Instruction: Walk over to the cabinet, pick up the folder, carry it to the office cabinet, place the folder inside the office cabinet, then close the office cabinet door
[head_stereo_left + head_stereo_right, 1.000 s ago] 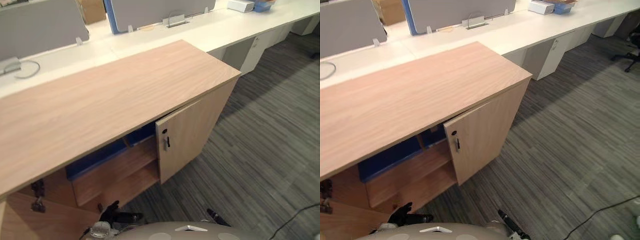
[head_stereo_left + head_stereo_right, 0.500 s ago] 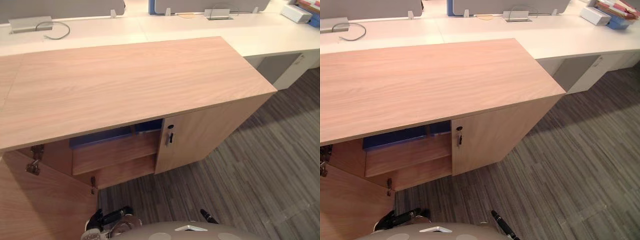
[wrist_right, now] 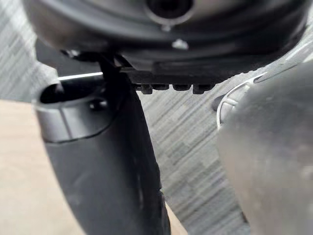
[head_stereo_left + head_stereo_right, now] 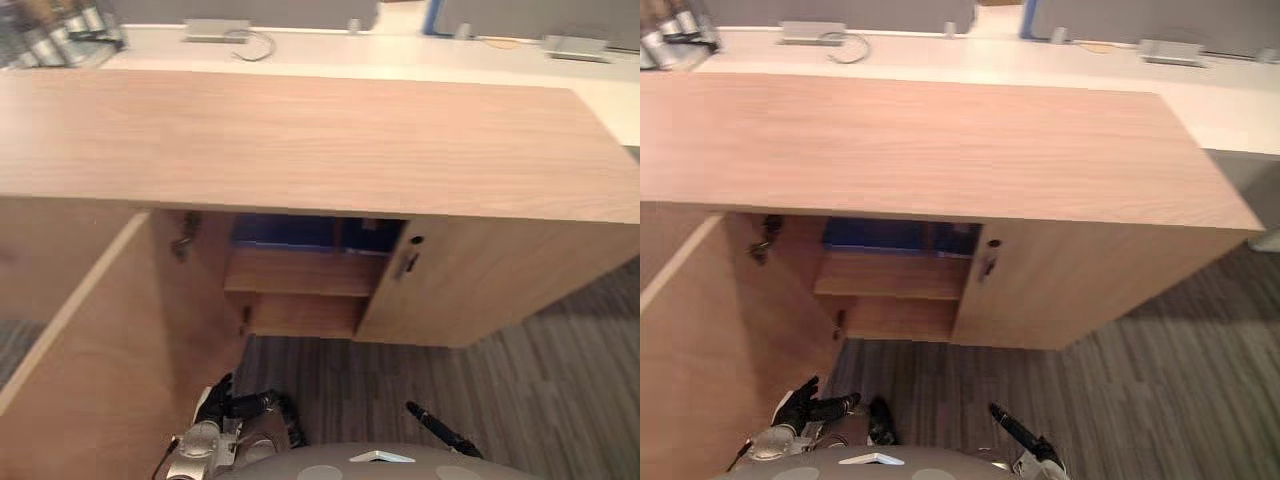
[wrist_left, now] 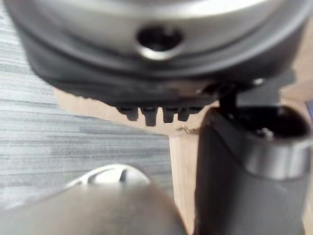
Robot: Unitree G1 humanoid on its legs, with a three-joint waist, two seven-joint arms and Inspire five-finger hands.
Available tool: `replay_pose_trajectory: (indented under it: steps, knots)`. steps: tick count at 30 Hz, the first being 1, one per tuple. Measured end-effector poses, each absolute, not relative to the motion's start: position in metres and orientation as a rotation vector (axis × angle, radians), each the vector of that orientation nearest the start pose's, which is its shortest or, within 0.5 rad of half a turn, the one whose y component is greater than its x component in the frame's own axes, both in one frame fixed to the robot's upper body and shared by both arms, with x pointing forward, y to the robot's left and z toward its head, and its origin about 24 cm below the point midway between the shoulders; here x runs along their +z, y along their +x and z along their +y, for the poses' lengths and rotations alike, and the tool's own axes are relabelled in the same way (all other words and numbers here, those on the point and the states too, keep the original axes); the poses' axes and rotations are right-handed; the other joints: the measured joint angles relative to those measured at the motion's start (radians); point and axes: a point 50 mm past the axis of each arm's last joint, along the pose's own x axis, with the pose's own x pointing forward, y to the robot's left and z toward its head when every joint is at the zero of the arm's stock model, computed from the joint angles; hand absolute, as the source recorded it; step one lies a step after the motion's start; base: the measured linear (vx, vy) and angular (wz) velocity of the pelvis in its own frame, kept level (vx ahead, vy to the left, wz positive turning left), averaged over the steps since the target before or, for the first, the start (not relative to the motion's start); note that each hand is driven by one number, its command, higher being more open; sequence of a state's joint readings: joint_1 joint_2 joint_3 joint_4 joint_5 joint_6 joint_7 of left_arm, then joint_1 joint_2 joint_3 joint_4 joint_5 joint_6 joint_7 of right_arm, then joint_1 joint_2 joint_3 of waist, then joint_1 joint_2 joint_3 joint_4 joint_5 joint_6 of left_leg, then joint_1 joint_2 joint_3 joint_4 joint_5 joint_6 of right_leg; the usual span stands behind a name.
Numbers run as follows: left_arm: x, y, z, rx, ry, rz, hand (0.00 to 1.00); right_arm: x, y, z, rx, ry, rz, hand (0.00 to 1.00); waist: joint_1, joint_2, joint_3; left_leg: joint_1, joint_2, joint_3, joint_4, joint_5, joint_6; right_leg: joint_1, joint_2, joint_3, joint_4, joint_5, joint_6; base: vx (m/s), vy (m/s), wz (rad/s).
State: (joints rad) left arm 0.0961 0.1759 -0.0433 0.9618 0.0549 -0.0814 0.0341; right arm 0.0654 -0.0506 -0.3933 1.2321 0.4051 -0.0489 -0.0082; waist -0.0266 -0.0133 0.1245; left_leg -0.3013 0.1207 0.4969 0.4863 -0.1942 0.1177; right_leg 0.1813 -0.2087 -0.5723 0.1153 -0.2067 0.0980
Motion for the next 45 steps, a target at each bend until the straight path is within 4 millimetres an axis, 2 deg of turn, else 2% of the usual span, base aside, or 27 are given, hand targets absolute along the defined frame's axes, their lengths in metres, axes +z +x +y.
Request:
replay_pose_trajectory:
  steps: [1,2,3,4,5,7,10,11,15,17,22,23,25,27,28,29,30,32,34,36,39,41,45]
  knots:
    - [-0.149,0.106,0.213,0.061,0.231,0.994,1.00,-0.172,0.056,-0.210,-0.691,0.528,1.116,1.00,0.009,0.018,0.001,0.014,0.058,0.040,0.173,-0.071,-0.021,0.002,-0.013,-0.035,0.013,0.017,0.027,-0.08,0.119,1.06]
    - [-0.151,0.101,0.211,0.060,0.224,1.009,1.00,-0.171,0.055,-0.213,-0.704,0.526,1.111,1.00,0.012,0.034,0.001,0.036,0.088,0.044,0.211,-0.092,-0.042,0.008,-0.010,-0.049,0.017,0.020,0.034,-0.02,0.160,0.88]
    - [-0.156,0.094,0.201,0.035,0.214,1.037,1.00,-0.170,0.051,-0.222,-0.740,0.525,1.095,1.00,0.005,0.077,-0.006,0.065,0.089,0.023,0.139,-0.166,-0.088,0.011,0.014,-0.091,0.042,0.024,0.046,0.03,0.232,1.15]
    - [-0.154,0.100,0.206,0.017,0.234,1.034,1.00,-0.170,0.054,-0.220,-0.753,0.550,1.087,1.00,-0.004,0.056,0.001,0.076,0.024,0.004,0.066,-0.139,-0.056,0.008,-0.014,-0.119,0.048,0.029,0.042,0.05,0.243,1.20]
    - [-0.153,0.103,0.207,0.015,0.239,1.030,1.00,-0.171,0.054,-0.216,-0.751,0.563,1.093,1.00,0.000,0.040,0.006,0.089,-0.011,-0.004,0.013,-0.112,-0.044,0.002,-0.026,-0.122,0.046,0.036,0.033,0.01,0.261,1.00]
    - [-0.155,0.098,0.208,0.020,0.239,1.050,1.00,-0.171,0.054,-0.212,-0.749,0.582,1.096,1.00,0.000,0.028,0.005,0.131,-0.085,-0.036,-0.149,-0.022,-0.028,-0.034,-0.025,-0.122,0.051,0.041,0.024,-0.05,0.206,0.58]
    - [-0.157,0.093,0.208,0.019,0.235,1.071,1.00,-0.170,0.059,-0.213,-0.742,0.583,1.077,1.00,-0.008,0.032,0.005,0.197,-0.145,-0.068,-0.309,0.065,-0.015,-0.078,-0.026,-0.135,0.079,0.047,0.012,-0.10,0.047,0.39]
    - [-0.157,0.093,0.207,0.022,0.231,1.075,1.00,-0.170,0.059,-0.212,-0.740,0.586,1.076,1.00,-0.007,0.031,0.004,0.226,-0.171,-0.083,-0.373,0.100,-0.006,-0.103,-0.037,-0.134,0.093,0.063,-0.009,-0.12,-0.011,0.40]
    - [-0.161,0.080,0.205,0.063,0.182,1.107,1.00,-0.170,0.061,-0.214,-0.742,0.577,1.075,1.00,-0.001,0.038,-0.007,0.267,-0.201,-0.102,-0.494,0.156,-0.021,-0.121,-0.043,-0.130,0.107,0.064,-0.007,-0.09,-0.025,0.16]
    - [-0.163,0.066,0.206,0.128,0.115,1.140,1.00,-0.170,0.061,-0.213,-0.743,0.584,1.074,1.00,-0.004,0.042,-0.009,0.296,-0.210,-0.102,-0.577,0.199,-0.053,-0.126,-0.034,-0.132,0.091,0.063,-0.008,-0.06,-0.050,-0.03]
    - [-0.165,0.062,0.207,0.148,0.096,1.154,1.00,-0.170,0.058,-0.213,-0.744,0.583,1.081,1.00,-0.004,0.032,-0.007,0.312,-0.217,-0.132,-0.578,0.208,-0.046,-0.102,-0.049,-0.138,0.134,0.045,-0.002,-0.01,-0.049,0.11]
    - [-0.165,0.063,0.207,0.147,0.096,1.152,1.00,-0.170,0.058,-0.213,-0.745,0.584,1.077,1.00,-0.006,0.040,-0.011,0.313,-0.219,-0.147,-0.578,0.203,-0.037,-0.111,-0.053,-0.123,0.170,0.046,0.001,0.02,-0.014,0.35]
    - [-0.164,0.065,0.207,0.139,0.103,1.146,1.00,-0.170,0.052,-0.214,-0.751,0.587,1.073,1.00,-0.019,0.039,-0.014,0.316,-0.217,-0.212,-0.577,0.201,-0.031,-0.185,-0.071,0.090,0.341,0.045,-0.029,0.06,0.020,0.70]
    - [-0.164,0.064,0.211,0.143,0.114,1.147,1.00,-0.171,0.045,-0.211,-0.754,0.595,1.088,1.00,-0.029,0.026,-0.015,0.316,-0.218,-0.257,-0.577,0.204,-0.035,-0.200,-0.066,0.215,0.379,0.029,-0.038,0.11,-0.009,0.98]
    - [-0.163,0.063,0.214,0.146,0.122,1.150,1.00,-0.173,0.038,-0.208,-0.758,0.602,1.108,1.00,-0.029,0.008,-0.024,0.310,-0.218,-0.283,-0.577,0.208,-0.042,-0.200,-0.066,0.272,0.369,0.030,-0.030,0.18,-0.065,1.10]
    - [-0.163,0.062,0.218,0.153,0.127,1.150,1.00,-0.174,0.033,-0.202,-0.758,0.613,1.126,1.00,-0.027,-0.006,-0.032,0.306,-0.217,-0.300,-0.577,0.212,-0.048,-0.197,-0.066,0.306,0.335,0.029,-0.005,0.14,-0.054,0.73]
    - [-0.163,0.062,0.219,0.156,0.127,1.152,1.00,-0.175,0.031,-0.201,-0.759,0.617,1.132,1.00,-0.026,-0.012,-0.036,0.304,-0.217,-0.302,-0.577,0.213,-0.050,-0.195,-0.065,0.310,0.324,0.031,-0.002,0.13,-0.080,0.52]
    - [-0.162,0.054,0.227,0.196,0.110,1.164,1.00,-0.177,0.024,-0.193,-0.757,0.633,1.176,1.00,-0.015,-0.049,-0.062,0.283,-0.216,-0.306,-0.576,0.228,-0.071,-0.181,-0.064,0.298,0.186,0.050,0.024,0.10,-0.119,0.18]
    - [-0.161,0.050,0.231,0.224,0.101,1.170,1.00,-0.178,0.020,-0.188,-0.756,0.644,1.199,1.00,-0.004,-0.070,-0.075,0.277,-0.216,-0.302,-0.572,0.237,-0.071,-0.167,-0.042,0.289,0.069,0.080,0.030,0.09,-0.175,-0.05]
    - [-0.162,0.050,0.230,0.259,0.061,1.166,1.00,-0.178,0.020,-0.188,-0.751,0.647,1.196,1.00,-0.004,-0.073,-0.081,0.278,-0.201,-0.307,-0.572,0.243,-0.075,-0.131,-0.016,0.273,0.003,0.080,0.033,0.07,-0.198,-0.03]
    - [-0.163,0.046,0.229,0.330,-0.013,1.169,1.00,-0.178,0.021,-0.189,-0.756,0.647,1.187,1.00,-0.004,-0.062,-0.076,0.281,-0.171,-0.319,-0.574,0.260,-0.091,-0.113,0.013,0.264,-0.022,0.079,0.031,0.04,-0.172,0.04]
    - [-0.164,0.043,0.228,0.361,-0.037,1.173,1.00,-0.178,0.021,-0.189,-0.762,0.651,1.183,1.00,-0.004,-0.059,-0.071,0.295,-0.151,-0.358,-0.576,0.267,-0.104,-0.072,0.039,0.232,-0.036,0.078,0.030,0.04,-0.183,0.37]
    - [-0.163,0.043,0.230,0.391,-0.064,1.162,1.00,-0.178,0.022,-0.191,-0.757,0.642,1.178,1.00,0.000,-0.062,-0.059,0.305,-0.139,-0.420,-0.572,0.278,-0.120,-0.035,0.058,0.182,-0.036,0.076,0.023,-0.01,-0.089,0.49]
